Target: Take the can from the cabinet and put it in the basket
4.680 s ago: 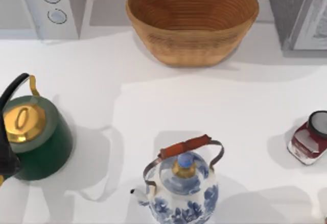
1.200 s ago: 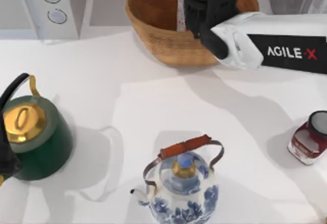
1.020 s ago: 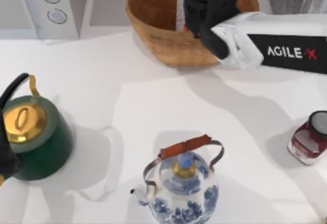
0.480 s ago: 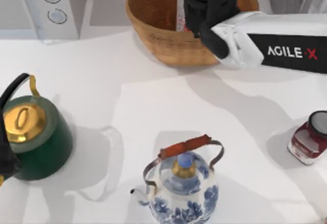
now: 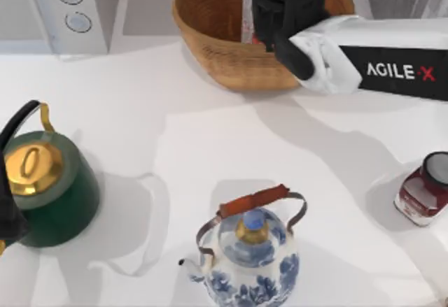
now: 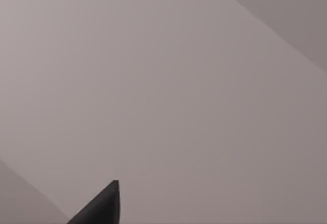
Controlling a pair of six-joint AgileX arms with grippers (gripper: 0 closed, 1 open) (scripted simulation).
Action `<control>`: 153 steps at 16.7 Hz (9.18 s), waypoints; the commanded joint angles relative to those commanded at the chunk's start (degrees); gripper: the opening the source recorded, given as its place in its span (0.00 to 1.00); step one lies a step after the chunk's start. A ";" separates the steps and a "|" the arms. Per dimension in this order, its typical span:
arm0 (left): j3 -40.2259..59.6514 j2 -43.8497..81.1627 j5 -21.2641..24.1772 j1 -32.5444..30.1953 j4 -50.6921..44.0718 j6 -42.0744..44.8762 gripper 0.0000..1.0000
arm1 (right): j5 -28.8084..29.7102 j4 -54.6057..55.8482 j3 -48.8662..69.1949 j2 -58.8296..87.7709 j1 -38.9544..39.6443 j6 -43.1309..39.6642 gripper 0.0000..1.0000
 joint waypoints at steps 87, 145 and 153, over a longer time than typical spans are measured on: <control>0.00 0.00 0.00 0.00 0.00 0.00 1.00 | -94.78 9.27 -45.11 -37.83 -94.63 0.85 1.00; 0.00 0.00 0.00 0.00 0.00 0.00 1.00 | -13.02 -57.99 15.22 -44.09 -14.89 -0.56 1.00; 0.00 0.00 0.00 0.00 0.00 0.00 1.00 | -13.85 -57.06 11.07 -48.13 -15.50 -0.70 1.00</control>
